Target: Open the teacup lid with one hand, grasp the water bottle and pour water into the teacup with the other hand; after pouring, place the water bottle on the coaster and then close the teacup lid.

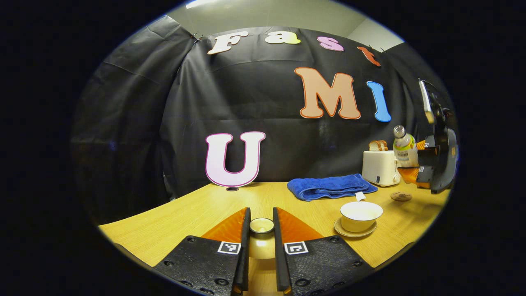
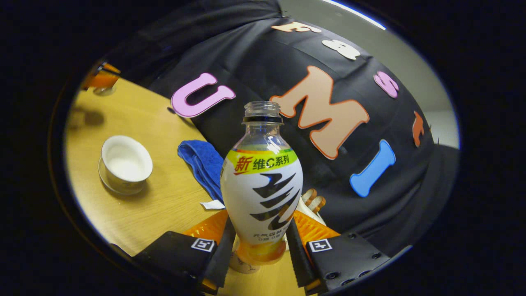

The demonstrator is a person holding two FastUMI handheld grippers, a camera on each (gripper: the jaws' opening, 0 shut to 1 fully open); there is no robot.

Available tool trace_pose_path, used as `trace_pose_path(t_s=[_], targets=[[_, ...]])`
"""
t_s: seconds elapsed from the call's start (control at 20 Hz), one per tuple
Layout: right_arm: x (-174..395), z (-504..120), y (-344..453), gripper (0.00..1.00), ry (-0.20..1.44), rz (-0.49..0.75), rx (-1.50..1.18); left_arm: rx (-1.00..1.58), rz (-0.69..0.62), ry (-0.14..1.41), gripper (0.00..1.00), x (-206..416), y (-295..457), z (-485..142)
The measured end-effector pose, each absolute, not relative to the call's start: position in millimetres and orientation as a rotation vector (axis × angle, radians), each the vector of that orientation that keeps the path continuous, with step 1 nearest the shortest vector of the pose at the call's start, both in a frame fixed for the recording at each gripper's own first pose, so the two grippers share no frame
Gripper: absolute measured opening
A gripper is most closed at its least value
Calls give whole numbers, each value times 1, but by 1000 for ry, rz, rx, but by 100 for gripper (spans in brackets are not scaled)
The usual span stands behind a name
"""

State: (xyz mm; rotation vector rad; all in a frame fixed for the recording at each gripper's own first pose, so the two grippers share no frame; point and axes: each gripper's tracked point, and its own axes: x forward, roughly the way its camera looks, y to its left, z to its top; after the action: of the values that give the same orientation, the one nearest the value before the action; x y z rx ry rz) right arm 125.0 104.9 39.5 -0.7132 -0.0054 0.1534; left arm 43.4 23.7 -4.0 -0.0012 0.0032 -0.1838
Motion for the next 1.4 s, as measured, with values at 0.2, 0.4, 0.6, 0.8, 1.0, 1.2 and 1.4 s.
trace_pose_path(t_s=[0.2, 0.4, 0.6, 0.8, 1.0, 1.2, 1.4], targets=[[140, 41, 55, 68, 46, 87, -481, -1, -184, 3, 24, 44, 23, -4], [156, 35, 17, 68, 88, 53, -258, -2, -184, 3, 24, 44, 23, -4], [167, 10, -10, 67, 152, 23, -162, -1, -184, 3, 24, 44, 24, -4], [169, -4, -4, 67, 170, 64, -44, -1, -184, 3, 24, 44, 24, -4], [172, -16, 4, 68, 187, 96, 15, -2, -184, 3, 24, 43, 23, -4], [172, -28, 10, 67, 213, 108, 20, -1, -184, 3, 24, 44, 24, -4], [173, -30, 11, 68, 212, 107, 15, -2, -184, 3, 24, 44, 24, -4]])
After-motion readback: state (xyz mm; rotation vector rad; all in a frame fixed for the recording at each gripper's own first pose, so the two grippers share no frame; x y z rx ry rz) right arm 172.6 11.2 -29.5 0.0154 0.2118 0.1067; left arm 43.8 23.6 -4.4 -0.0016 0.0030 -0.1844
